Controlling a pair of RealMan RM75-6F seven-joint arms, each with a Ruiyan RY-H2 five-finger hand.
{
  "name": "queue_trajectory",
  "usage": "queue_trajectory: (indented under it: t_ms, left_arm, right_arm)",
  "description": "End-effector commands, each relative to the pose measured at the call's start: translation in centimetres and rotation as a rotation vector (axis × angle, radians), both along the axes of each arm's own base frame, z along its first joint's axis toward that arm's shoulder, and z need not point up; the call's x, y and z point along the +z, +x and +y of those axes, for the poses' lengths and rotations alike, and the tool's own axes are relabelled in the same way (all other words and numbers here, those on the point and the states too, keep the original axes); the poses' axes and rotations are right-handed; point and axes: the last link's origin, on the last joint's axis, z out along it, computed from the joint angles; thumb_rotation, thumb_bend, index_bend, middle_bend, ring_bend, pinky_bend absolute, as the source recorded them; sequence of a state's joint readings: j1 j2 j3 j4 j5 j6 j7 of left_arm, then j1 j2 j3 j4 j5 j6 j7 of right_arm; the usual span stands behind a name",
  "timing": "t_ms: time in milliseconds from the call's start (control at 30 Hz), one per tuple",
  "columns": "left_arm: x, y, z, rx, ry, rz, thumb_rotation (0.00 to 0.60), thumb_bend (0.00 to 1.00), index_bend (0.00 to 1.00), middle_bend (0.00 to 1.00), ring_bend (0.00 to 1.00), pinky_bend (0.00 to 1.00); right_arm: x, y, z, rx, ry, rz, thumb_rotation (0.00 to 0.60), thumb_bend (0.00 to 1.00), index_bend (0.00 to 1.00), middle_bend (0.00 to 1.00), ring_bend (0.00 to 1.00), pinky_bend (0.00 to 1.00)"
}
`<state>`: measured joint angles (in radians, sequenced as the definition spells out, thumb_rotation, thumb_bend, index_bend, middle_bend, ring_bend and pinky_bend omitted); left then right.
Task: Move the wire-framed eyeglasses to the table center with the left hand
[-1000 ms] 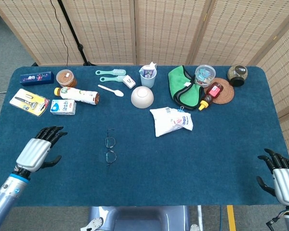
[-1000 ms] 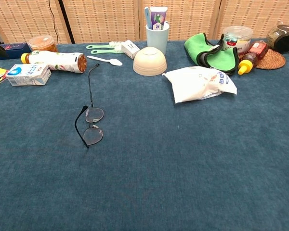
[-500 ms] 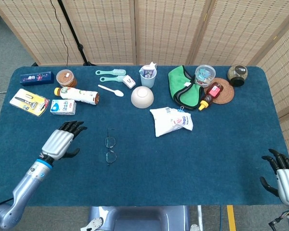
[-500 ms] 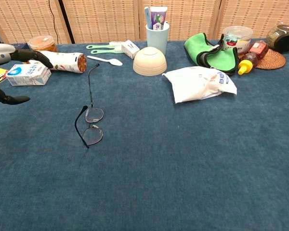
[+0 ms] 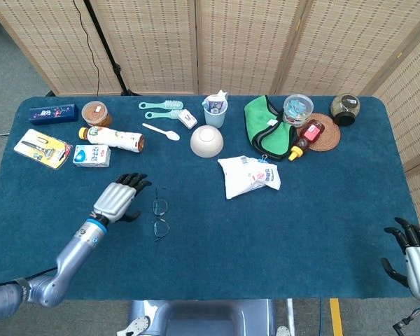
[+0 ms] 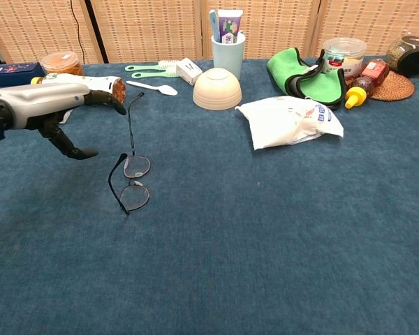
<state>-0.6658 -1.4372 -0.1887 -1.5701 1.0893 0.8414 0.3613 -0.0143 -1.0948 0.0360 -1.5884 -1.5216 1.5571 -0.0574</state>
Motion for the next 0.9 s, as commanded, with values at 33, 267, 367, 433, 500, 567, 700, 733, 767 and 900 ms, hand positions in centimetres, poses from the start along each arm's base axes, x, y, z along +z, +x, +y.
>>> queue_trajectory:
  t_ms: [33, 267, 367, 433, 500, 567, 700, 733, 767, 900]
  left_arm:
    - [-1.1, 1.1, 0.6, -0.012, -0.009, 0.001, 0.6, 0.3, 0.18, 0.1, 0.06, 0.08]
    - [-3.0, 3.7, 1.0, -0.051, -0.03, -0.006, 0.6, 0.3, 0.19, 0.1, 0.06, 0.08]
    - [-3.6, 5.2, 1.3, -0.073, -0.032, -0.006, 0.6, 0.3, 0.19, 0.1, 0.06, 0.08]
    - [-4.1, 6.1, 1.5, -0.085, -0.033, 0.0, 0.6, 0.3, 0.19, 0.1, 0.06, 0.08]
    - [-4.6, 7.1, 1.7, -0.098, -0.037, 0.004, 0.6, 0.3, 0.19, 0.1, 0.06, 0.08]
    - [-5.2, 8.0, 1.9, -0.109, -0.044, 0.013, 0.6, 0.3, 0.19, 0.1, 0.05, 0.08]
    - [-6.6, 9.8, 2.2, -0.136, -0.061, 0.042, 0.6, 0.3, 0.19, 0.1, 0.06, 0.08]
    - [-6.8, 10.1, 2.2, -0.14, -0.064, 0.048, 0.6, 0.3, 0.19, 0.1, 0.06, 0.08]
    - [-7.3, 10.5, 2.3, -0.142, -0.072, 0.056, 0.6, 0.3, 0.19, 0.1, 0.06, 0.08]
    - [-8.5, 11.8, 2.6, -0.142, -0.088, 0.066, 0.6, 0.3, 0.19, 0.1, 0.05, 0.08]
  right_arm:
    - [0.2, 0.0, 0.1, -0.001, -0.006, 0.001, 0.6, 0.3, 0.29, 0.16, 0.19, 0.24]
    - [0.3, -0.2, 0.4, -0.01, -0.01, -0.001, 0.6, 0.3, 0.29, 0.16, 0.19, 0.24]
    - [0.4, -0.4, 0.4, -0.013, -0.011, -0.004, 0.6, 0.3, 0.29, 0.16, 0.19, 0.24]
    - [0.4, -0.4, 0.4, -0.013, -0.011, -0.006, 0.6, 0.3, 0.29, 0.16, 0.19, 0.24]
    - [0.4, -0.5, 0.3, -0.014, -0.012, -0.007, 0.6, 0.3, 0.29, 0.16, 0.19, 0.24]
    - [0.5, -0.6, 0.3, -0.014, -0.014, -0.008, 0.6, 0.3, 0.29, 0.16, 0.19, 0.24]
    - [0.7, -0.8, 0.4, -0.02, -0.02, -0.008, 0.6, 0.3, 0.29, 0.16, 0.19, 0.24]
    - [0.7, -0.8, 0.4, -0.022, -0.022, -0.009, 0.6, 0.3, 0.29, 0.16, 0.19, 0.24]
    - [0.8, -0.9, 0.5, -0.024, -0.023, -0.009, 0.6, 0.3, 0.29, 0.16, 0.19, 0.24]
    - [1.0, -1.0, 0.6, -0.027, -0.03, -0.009, 0.6, 0.3, 0.29, 0.16, 0.19, 0.24]
